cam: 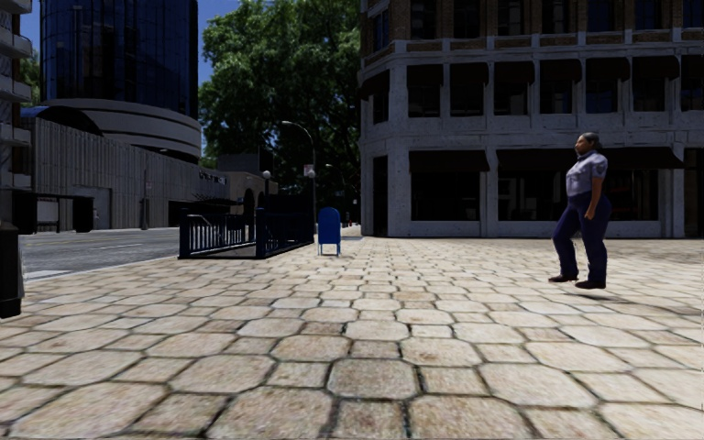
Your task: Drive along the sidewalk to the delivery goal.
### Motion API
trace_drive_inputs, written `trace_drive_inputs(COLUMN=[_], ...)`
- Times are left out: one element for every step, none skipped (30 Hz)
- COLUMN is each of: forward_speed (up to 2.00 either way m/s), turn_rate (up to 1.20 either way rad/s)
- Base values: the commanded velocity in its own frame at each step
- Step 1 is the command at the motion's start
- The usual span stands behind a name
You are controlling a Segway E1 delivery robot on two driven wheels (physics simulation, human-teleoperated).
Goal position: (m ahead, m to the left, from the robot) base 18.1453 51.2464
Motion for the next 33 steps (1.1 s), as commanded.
trace_drive_inputs(forward_speed=[2.00,2.00,2.00,2.00,2.00,2.00,2.00,2.00,2.00,2.00,2.00,2.00,2.00,2.00,2.00,2.00,2.00,2.00,2.00,2.00,2.00,2.00,2.00,2.00,2.00,2.00,2.00,2.00,2.00,2.00,2.00,2.00,2.00], turn_rate=[0.47,0.47,0.47,0.47,0.47,0.47,0.47,0.47,0.47,0.47,0.47,0.47,0.47,0.47,0.47,0.47,0.47,0.54,0.54,0.59,0.59,0.60,0.60,0.60,0.60,0.60,0.60,0.60,0.60,0.60,0.57,0.52,0.52])
